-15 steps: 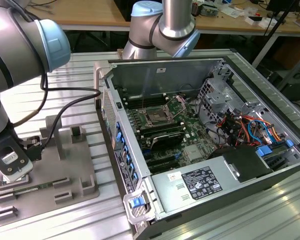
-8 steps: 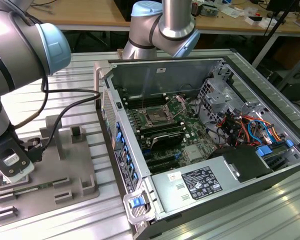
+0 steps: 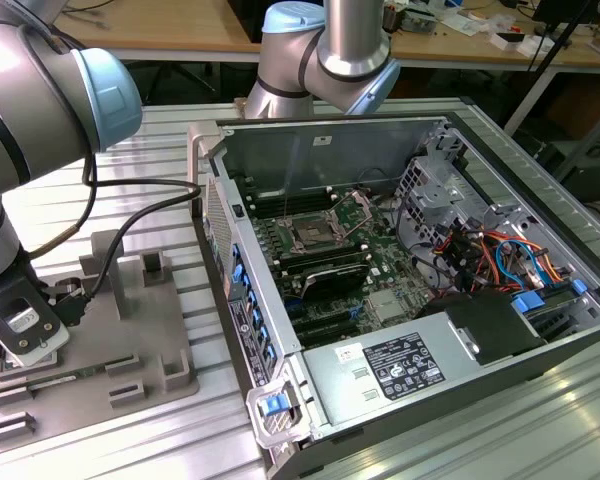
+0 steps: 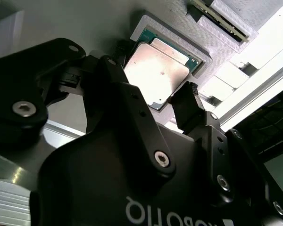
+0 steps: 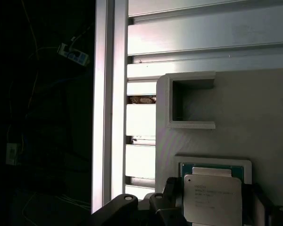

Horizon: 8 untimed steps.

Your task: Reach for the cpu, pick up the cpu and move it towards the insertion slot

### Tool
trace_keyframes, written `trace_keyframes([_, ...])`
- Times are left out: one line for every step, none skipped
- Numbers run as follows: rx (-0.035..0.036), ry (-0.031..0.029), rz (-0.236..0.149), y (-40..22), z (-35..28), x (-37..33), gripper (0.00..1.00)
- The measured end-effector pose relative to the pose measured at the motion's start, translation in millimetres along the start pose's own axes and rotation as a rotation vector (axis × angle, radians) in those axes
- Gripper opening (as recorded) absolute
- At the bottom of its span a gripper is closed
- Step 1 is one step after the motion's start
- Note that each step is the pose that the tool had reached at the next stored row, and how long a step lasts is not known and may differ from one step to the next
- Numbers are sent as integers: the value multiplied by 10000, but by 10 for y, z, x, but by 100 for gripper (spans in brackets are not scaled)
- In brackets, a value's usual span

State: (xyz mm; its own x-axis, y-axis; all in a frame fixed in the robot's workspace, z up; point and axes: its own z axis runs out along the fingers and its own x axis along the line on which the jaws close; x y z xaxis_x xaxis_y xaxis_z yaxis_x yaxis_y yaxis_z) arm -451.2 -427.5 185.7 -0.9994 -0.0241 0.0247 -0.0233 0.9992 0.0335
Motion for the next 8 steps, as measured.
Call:
trace_keyframes([0,2,0,0,0,0,64])
trace_keyframes([0,1,0,0,0,0,64])
trace_keyframes([1,2,1,0,0,0,57])
trace_keyframes([0,1,0,0,0,0,56])
trace_keyframes([0,1,0,0,0,0,55])
trace_keyframes([0,1,0,0,0,0,55])
trace_keyframes([0,1,0,0,1,0,55])
trace_keyframes([0,0,0,0,1,0,55])
